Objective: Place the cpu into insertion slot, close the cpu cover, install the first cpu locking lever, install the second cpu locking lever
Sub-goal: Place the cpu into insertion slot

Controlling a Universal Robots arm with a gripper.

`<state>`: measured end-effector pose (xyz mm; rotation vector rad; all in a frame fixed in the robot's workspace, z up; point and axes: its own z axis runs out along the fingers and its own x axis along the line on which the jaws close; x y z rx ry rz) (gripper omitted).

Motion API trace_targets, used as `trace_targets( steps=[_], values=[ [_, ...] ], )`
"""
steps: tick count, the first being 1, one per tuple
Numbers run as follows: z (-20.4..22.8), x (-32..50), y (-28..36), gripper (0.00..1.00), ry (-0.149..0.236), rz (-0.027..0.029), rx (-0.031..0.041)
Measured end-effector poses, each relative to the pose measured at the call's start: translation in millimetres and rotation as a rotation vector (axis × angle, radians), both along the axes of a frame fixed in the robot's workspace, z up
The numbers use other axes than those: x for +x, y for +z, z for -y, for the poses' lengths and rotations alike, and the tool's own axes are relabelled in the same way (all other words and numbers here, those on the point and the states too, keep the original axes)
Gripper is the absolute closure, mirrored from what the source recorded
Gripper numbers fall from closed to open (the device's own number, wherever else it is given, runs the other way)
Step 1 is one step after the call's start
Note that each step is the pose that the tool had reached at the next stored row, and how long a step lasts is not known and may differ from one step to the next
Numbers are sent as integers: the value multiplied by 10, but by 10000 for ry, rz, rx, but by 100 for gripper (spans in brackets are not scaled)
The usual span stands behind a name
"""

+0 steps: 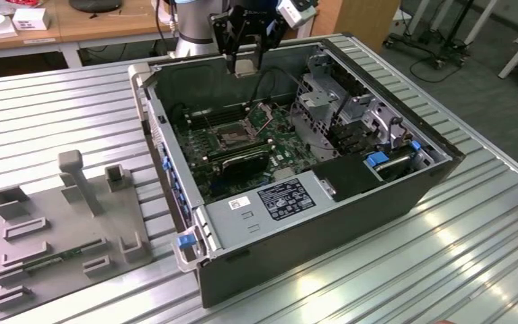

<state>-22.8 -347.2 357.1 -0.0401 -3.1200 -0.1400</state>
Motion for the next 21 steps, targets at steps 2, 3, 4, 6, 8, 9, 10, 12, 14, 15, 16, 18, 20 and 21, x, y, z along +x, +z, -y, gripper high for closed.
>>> trace_targets(
  steps=[2,3,4,6,8,9,10,12,14,15,16,18,20,21],
  values=[
    [0,0,-1,46,0,0,0],
    [0,0,-3,46,0,1,2],
    [0,0,-6,46,0,1,3],
    [0,0,-12,46,1,0,1],
    [0,0,-19,46,1,0,0],
    [0,0,-24,46,1,0,1],
    [0,0,-29,46,0,0,1],
    [0,0,-39,46,1,0,1],
    [0,0,-50,46,0,0,1],
    [0,0,-55,46,1,0,0],
    [0,-1,-61,46,1,0,1],
    [0,-1,-74,46,1,0,1],
    [0,-2,-89,46,1,0,1],
    [0,-3,-96,46,0,0,1]
  ],
)
